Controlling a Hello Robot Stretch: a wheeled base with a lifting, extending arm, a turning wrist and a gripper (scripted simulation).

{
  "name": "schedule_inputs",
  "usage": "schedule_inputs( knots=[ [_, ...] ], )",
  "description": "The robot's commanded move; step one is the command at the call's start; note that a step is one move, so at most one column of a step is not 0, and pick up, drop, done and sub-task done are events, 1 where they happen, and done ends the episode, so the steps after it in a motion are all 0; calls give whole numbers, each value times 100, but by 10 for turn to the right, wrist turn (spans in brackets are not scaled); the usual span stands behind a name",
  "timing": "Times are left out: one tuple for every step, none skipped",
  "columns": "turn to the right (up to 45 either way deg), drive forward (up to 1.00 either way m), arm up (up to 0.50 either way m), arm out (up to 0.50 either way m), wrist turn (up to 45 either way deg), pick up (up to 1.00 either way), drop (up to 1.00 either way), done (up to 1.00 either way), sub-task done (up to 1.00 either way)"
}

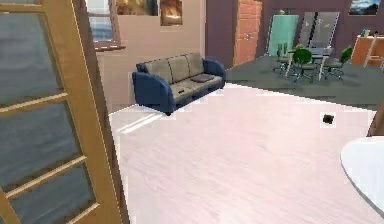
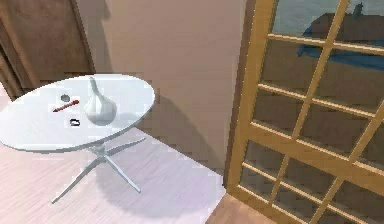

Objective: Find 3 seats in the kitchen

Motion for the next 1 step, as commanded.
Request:
schedule_inputs(
  knots=[
    [30, 0, 0, 0, 0, 0, 0, 0, 0]
  ],
)
